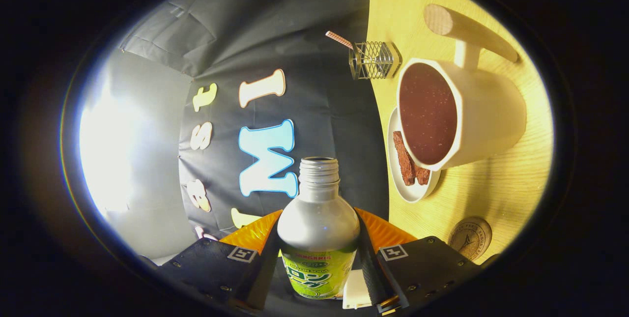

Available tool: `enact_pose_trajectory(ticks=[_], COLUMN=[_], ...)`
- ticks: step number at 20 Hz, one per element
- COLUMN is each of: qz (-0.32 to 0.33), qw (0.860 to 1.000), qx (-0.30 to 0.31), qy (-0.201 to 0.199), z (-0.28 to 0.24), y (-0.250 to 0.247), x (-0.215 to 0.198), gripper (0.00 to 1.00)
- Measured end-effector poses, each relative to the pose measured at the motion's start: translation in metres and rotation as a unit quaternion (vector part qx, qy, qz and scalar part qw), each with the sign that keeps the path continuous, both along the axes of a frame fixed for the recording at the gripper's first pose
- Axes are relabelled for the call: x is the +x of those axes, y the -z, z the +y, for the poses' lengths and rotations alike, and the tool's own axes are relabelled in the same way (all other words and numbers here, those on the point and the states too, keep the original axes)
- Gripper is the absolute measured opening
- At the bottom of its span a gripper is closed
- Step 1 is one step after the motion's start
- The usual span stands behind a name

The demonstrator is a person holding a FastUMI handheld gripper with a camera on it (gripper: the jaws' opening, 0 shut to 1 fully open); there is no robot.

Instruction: Take the bottle from table, then pour the juice into the cup, finally place the bottle on the coaster

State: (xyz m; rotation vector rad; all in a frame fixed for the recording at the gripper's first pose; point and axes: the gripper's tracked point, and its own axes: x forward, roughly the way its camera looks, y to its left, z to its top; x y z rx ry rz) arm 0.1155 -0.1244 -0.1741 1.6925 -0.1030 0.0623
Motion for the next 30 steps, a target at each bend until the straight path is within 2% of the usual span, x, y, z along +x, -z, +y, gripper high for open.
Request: enact_pose_trajectory(ticks=[6, 30], qz=[-0.007, -0.018], qw=[1.0, 0.997], qx=[0.027, 0.072], qy=[0.0, 0.013], z=[0.0, 0.001], y=[-0.006, -0.012], x=[0.004, 0.002], gripper=[0.75, 0.75])
